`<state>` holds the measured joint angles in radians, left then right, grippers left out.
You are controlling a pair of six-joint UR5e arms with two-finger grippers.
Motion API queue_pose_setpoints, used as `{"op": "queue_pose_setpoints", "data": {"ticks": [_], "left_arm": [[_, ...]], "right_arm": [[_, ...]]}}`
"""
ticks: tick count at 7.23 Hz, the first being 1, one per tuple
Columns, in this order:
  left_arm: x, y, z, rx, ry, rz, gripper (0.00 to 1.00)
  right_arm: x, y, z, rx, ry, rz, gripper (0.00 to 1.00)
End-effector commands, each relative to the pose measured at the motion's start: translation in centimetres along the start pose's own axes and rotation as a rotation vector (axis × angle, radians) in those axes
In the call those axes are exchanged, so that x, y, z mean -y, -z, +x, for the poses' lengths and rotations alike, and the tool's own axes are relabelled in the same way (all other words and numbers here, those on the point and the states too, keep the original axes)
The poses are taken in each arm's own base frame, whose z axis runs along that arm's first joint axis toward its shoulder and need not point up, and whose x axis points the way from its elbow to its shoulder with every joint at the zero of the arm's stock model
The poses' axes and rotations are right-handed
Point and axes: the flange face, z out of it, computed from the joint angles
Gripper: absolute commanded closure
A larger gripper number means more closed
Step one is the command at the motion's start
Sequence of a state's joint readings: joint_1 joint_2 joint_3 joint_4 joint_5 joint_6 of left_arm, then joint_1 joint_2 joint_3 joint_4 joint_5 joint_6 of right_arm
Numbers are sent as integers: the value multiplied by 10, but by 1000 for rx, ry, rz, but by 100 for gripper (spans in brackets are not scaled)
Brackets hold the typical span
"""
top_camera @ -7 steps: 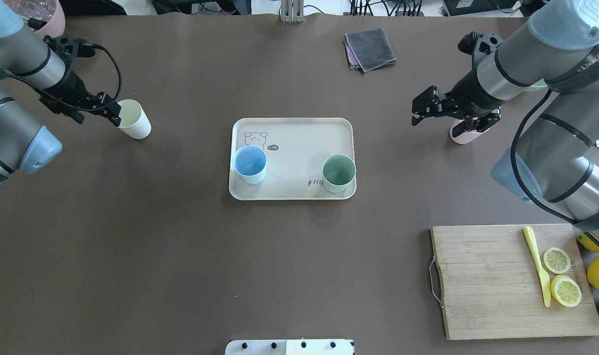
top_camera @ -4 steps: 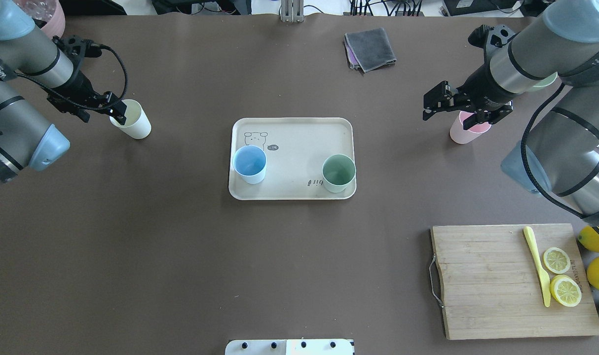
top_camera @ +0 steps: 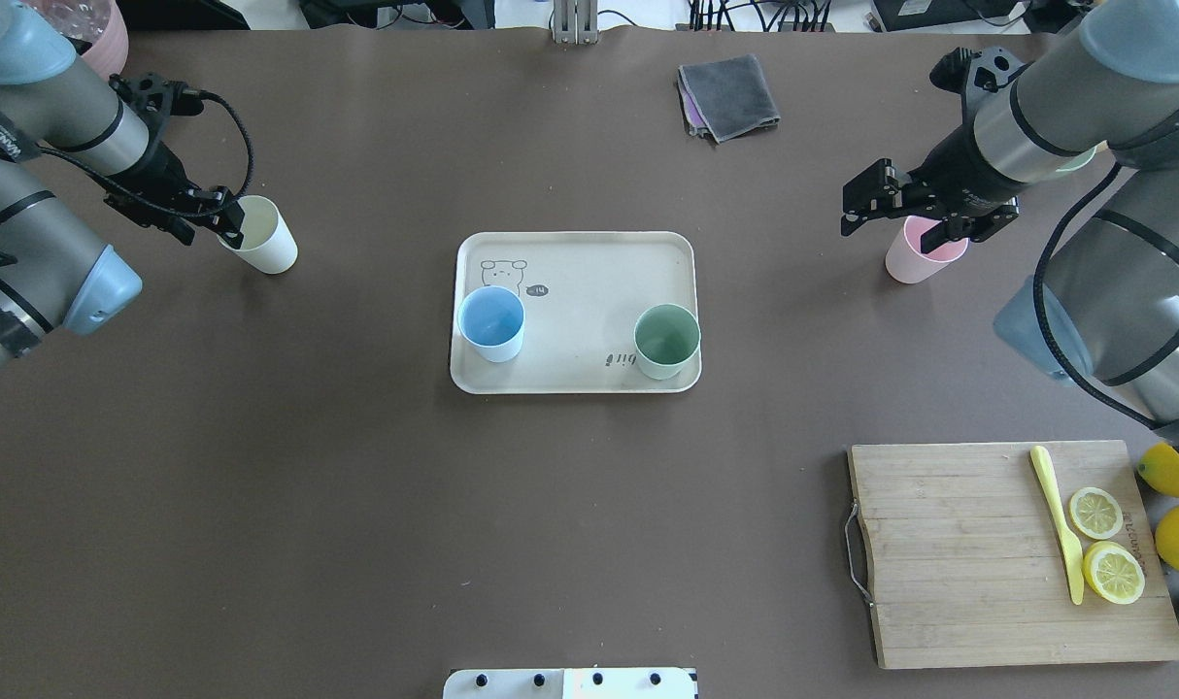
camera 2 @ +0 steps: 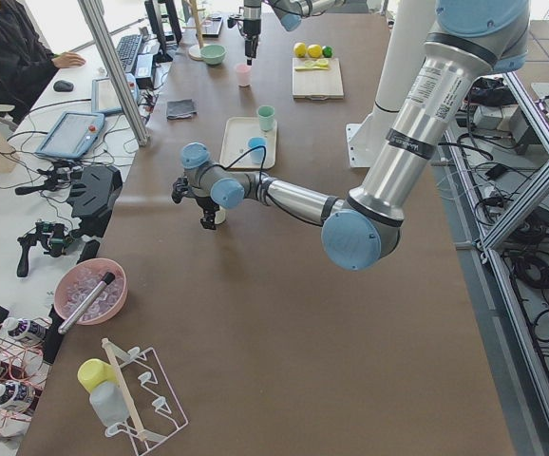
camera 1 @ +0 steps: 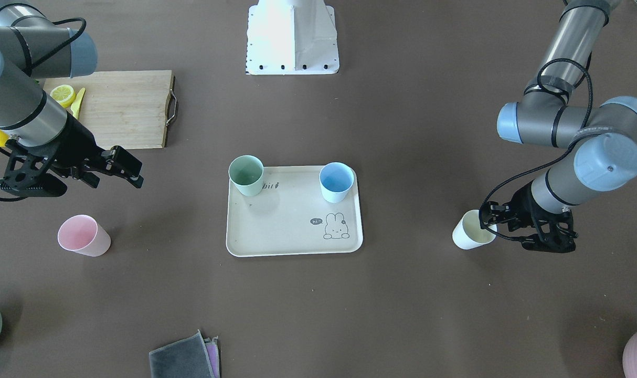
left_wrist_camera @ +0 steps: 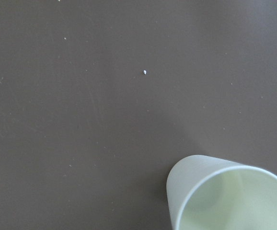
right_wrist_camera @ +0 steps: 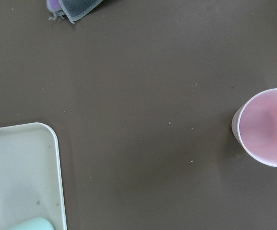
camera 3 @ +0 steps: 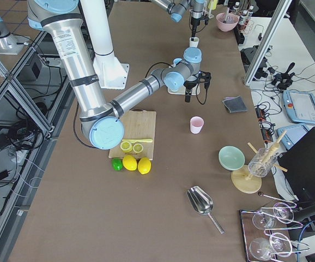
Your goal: Place all cups on tray
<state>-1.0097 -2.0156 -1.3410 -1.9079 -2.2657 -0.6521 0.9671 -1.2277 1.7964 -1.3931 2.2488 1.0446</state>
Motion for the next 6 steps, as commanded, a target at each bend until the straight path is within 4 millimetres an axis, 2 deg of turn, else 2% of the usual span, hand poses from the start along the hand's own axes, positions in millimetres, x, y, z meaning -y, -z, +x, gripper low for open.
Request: {"op": "queue_pose_setpoints", "data": {"ticks": [1,3,5,6], "left_arm": [[-1,-5,3,-1,-2,-5,100],[1,-3,9,-8,25,-5,100],[6,13,18,-53,49,-25,100],[8,24,15,-99,64,-46,100]], "right_arm": [[2,2,9,-5,24,3,0],[5,5,12,-6,28,10,0],[9,12,14,1,21,13,0],[9,12,14,2,21,11,0]]}}
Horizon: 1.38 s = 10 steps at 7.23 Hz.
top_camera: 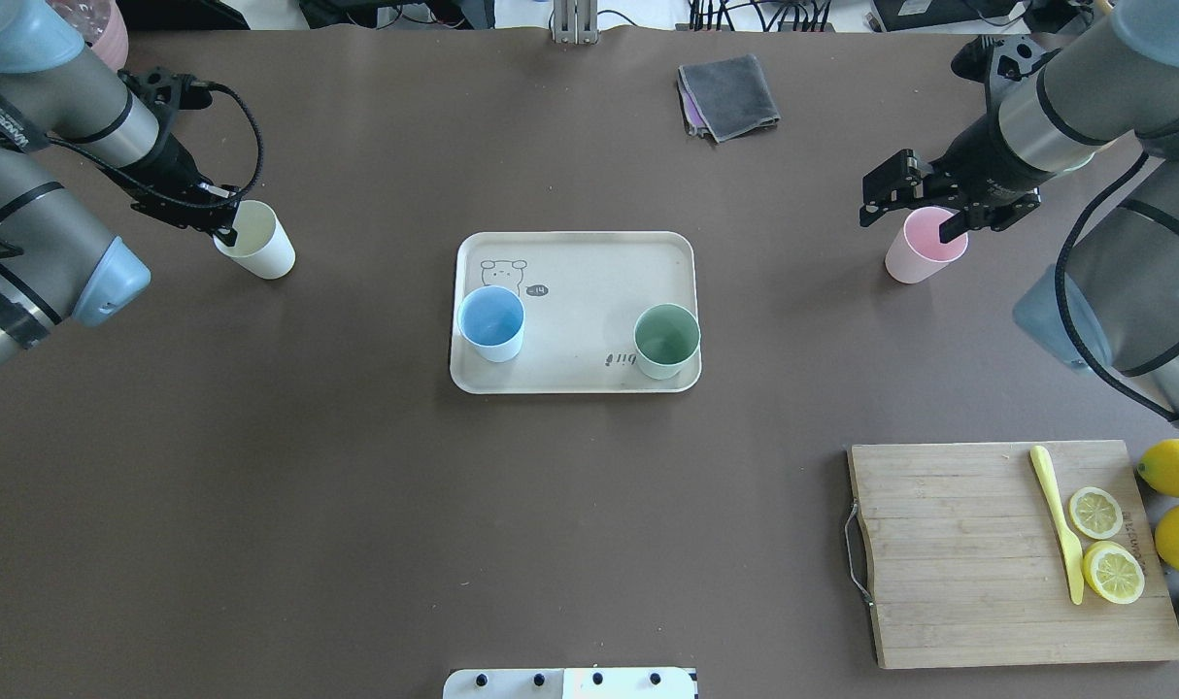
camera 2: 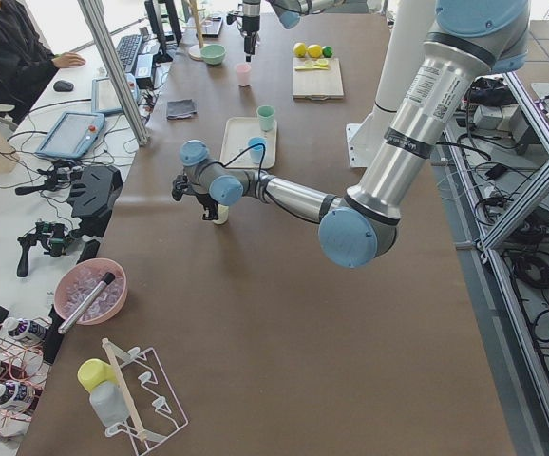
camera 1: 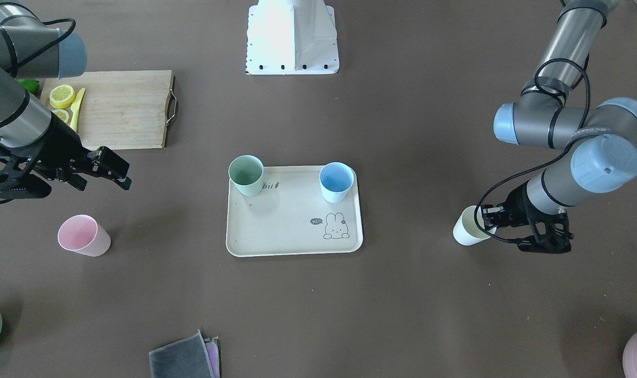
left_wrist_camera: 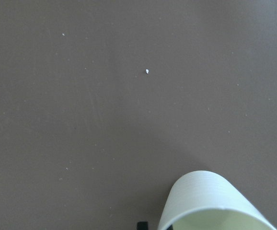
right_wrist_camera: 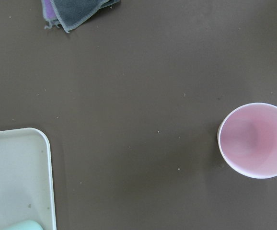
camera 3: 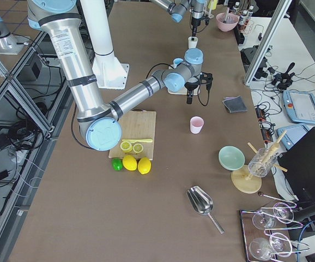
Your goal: Place all cups on tray
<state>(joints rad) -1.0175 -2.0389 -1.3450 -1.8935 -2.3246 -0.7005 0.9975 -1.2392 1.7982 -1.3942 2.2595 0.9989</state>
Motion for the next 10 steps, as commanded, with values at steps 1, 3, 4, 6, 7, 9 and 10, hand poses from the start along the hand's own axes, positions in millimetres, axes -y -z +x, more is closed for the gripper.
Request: {"op": "queue_pose_setpoints", "data": {"ticks": [1,3,4,6,7,9,10], "left_arm": [[2,19,5,-77,47,-41,100],[8,31,42,-100,121,-26,100],[10,33,69,-113,161,-27,100],[12,35,137,-132,246,-17,100],[5,26,175,-131,277,-16,100],[-13,5,231,-120,300,-5,100],[-19,1,251,-123,313,-1,100]], "right_arm": [[2,4,1,4,-3,4,0],[10,13,12,1,23,21,0],[13,15,26,-16,44,22,0],[30,30,50,-79,129,8,0],[38,31,63,-96,152,7,0],[54,33,90,-119,173,9,0],[59,36,103,-126,168,13,0]]}}
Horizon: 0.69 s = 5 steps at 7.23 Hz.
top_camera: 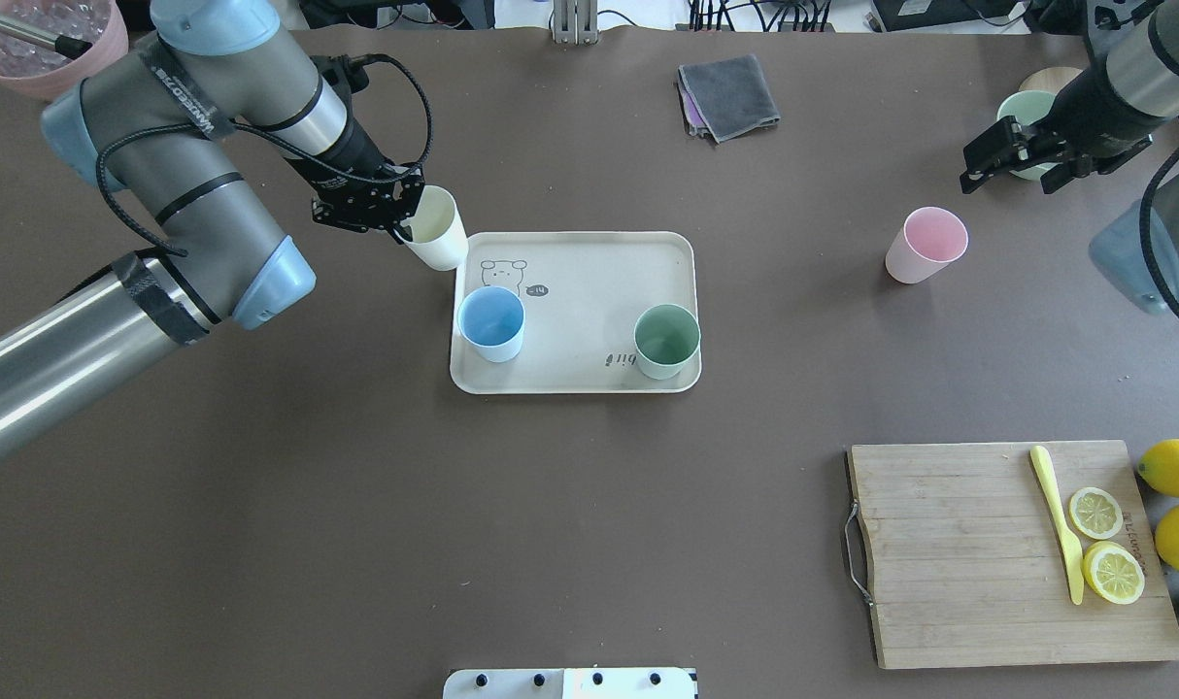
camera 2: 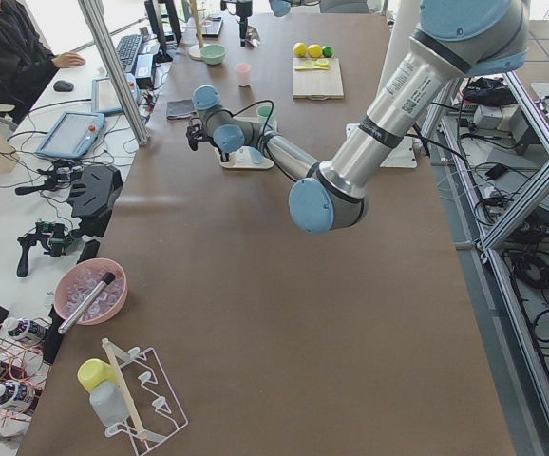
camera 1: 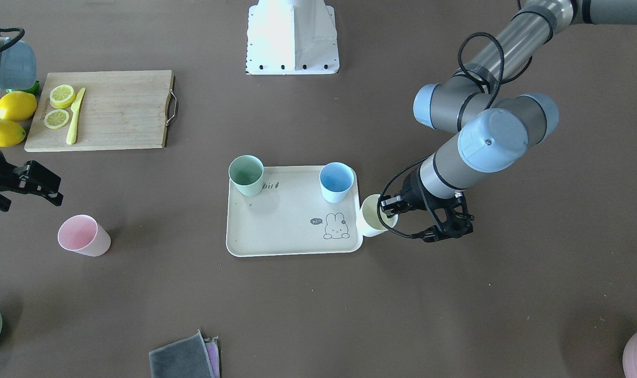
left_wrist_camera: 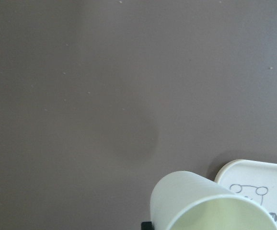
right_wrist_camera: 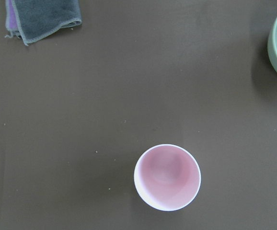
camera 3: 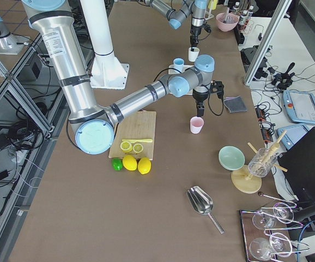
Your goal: Place all cups on tray
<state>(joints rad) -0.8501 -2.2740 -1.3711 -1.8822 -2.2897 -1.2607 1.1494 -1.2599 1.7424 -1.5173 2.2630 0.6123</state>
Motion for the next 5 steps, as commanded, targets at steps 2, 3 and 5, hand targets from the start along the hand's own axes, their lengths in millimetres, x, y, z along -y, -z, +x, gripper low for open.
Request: {"op": "queue_pose_setpoints", "data": {"ticks": [2,3,5], "left_arm": [[-40,-33,39,14,23,22,100],[-45,-40,40,19,22,19,100],[-40,-43,43,28,23,28,100]], "right_arm": [[5,0,26,-18,-10,0,0],[5,1,26,-8,-9,-3,0],[6,0,28,-10,-13,-5,0]]}}
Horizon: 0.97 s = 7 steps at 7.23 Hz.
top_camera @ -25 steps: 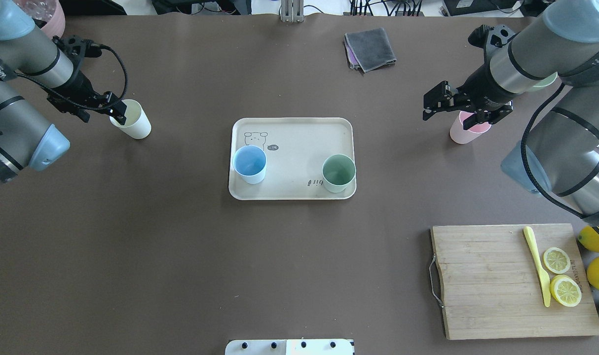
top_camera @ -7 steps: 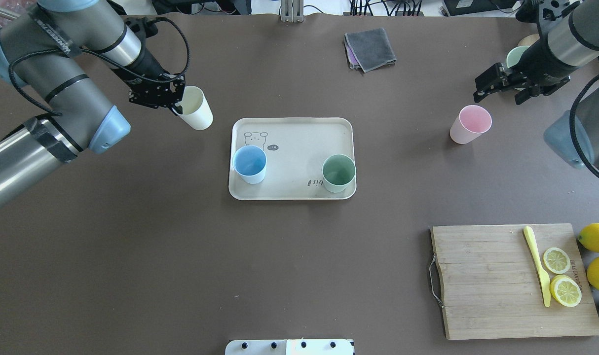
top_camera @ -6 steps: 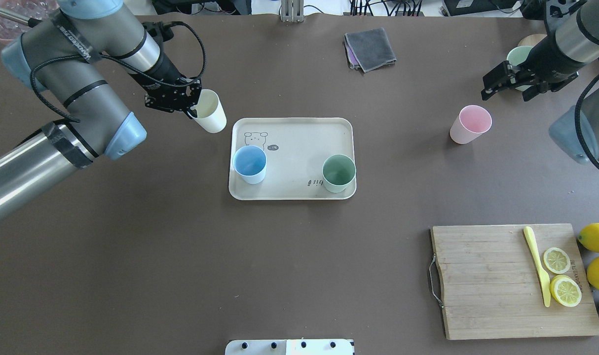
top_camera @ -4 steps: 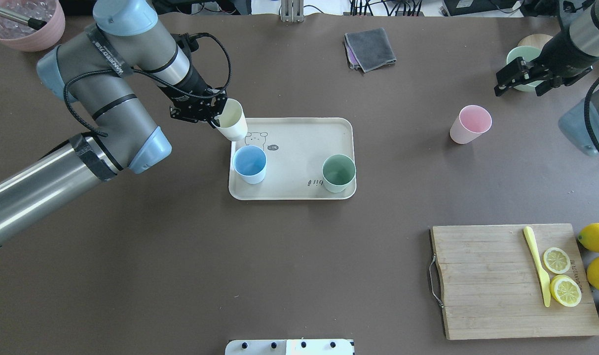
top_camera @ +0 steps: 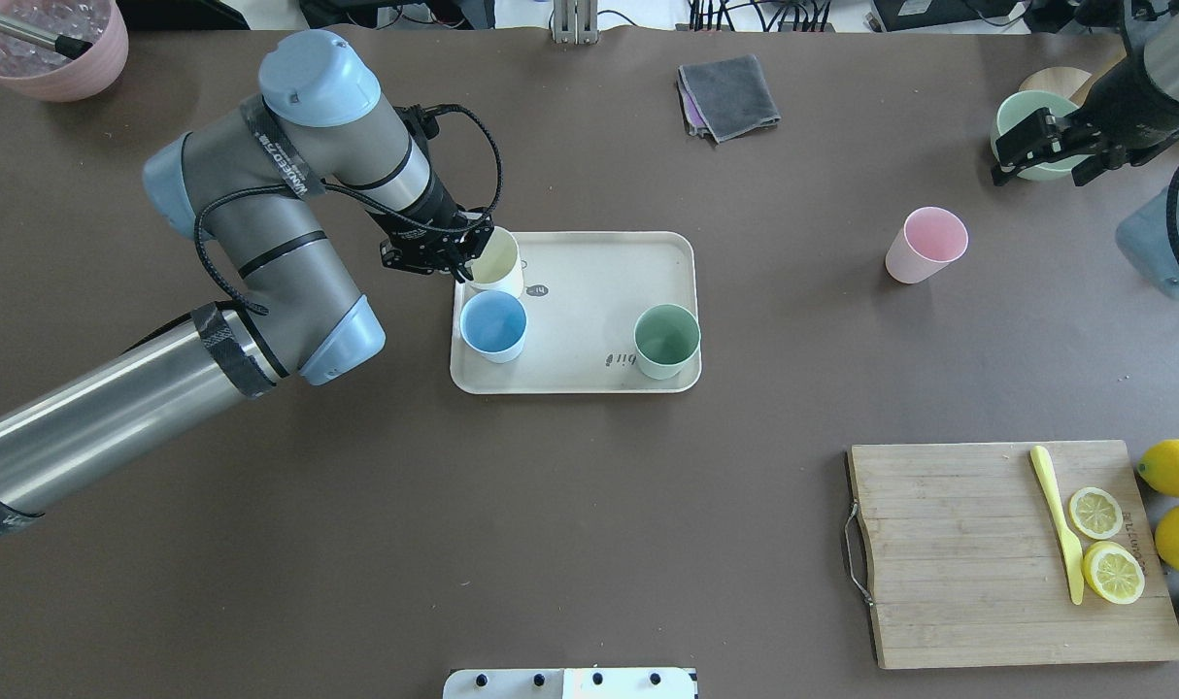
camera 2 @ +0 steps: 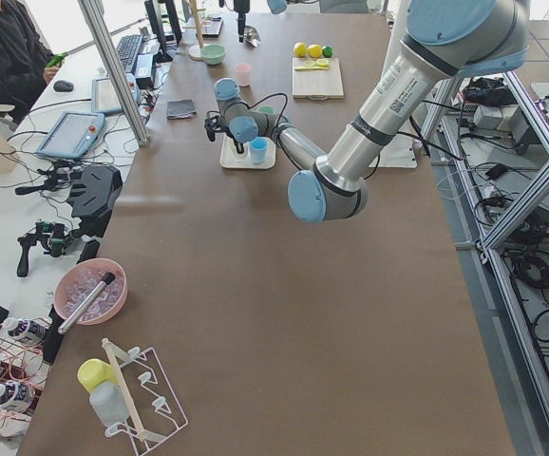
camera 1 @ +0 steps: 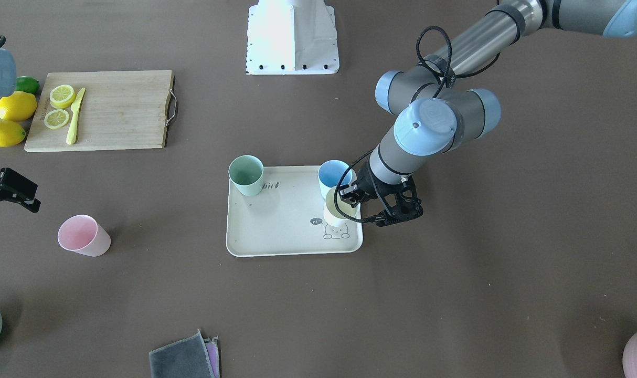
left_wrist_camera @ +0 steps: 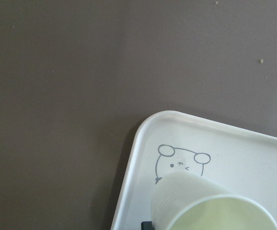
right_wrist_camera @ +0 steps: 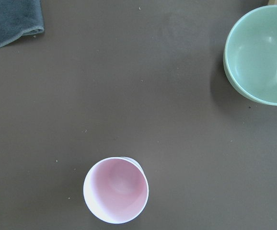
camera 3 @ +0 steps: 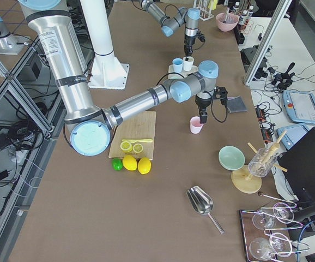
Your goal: Place all cups on tray
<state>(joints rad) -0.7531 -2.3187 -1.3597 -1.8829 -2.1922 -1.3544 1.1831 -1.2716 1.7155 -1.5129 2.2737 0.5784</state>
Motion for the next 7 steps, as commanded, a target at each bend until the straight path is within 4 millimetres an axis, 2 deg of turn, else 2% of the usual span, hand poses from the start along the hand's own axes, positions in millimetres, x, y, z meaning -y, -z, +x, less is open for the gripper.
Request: {"op": "queue_pose_setpoints", "data": {"ticks": [1,4,5,6,7], "left_arm": [[4,-6,0,14,3,23,100],[10,-9,-2,25,3,44,100],[10,-10,-3,26,5,44,54],[10,-10,-2,23,1,44,2],[11,-2,-1,15,1,42,2]], "right_arm": [[0,-2,3,-3,-5,-3,0],[1,-3,4,-4,-6,-4,0],[2,-5,5,-6,-8,-8,0],[3,-6,7,-7,-10,-8,0],[6,-6,12,-12,-7,-9,0]]}}
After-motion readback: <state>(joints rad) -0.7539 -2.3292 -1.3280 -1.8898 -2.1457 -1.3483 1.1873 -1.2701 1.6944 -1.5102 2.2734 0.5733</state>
